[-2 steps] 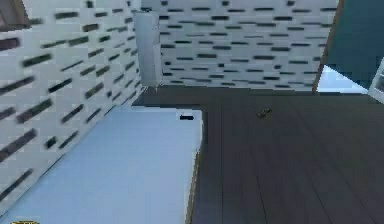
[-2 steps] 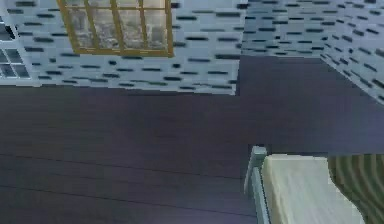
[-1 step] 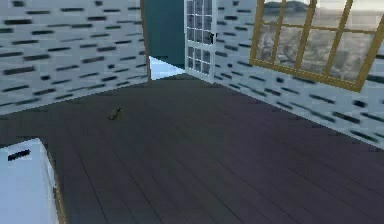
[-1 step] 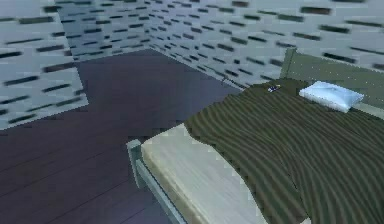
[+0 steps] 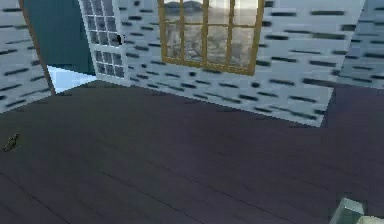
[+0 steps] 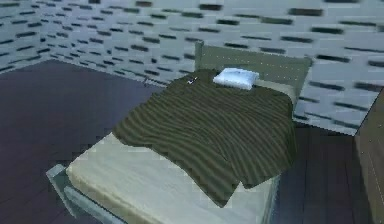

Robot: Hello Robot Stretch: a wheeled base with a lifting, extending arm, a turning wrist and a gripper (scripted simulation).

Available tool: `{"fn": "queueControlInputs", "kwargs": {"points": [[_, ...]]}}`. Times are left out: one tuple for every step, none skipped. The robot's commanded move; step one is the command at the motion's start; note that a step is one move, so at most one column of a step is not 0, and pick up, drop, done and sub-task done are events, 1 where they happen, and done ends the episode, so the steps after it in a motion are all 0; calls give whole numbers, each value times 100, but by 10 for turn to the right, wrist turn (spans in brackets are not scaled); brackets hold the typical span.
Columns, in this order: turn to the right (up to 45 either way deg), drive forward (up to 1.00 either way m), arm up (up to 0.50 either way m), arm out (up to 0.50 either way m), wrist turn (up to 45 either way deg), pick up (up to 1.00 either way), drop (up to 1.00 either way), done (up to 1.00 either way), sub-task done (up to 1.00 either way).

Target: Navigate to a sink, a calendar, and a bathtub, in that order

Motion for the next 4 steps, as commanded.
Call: {"fn": "queueControlInputs", "kwargs": {"points": [[0,55,0,0,0,0,0,0,0],[-450,0,0,0,0,0,0,0,0],[-450,0,0,0,0,0,0,0,0],[-450,0,0,0,0,0,0,0,0]]}}
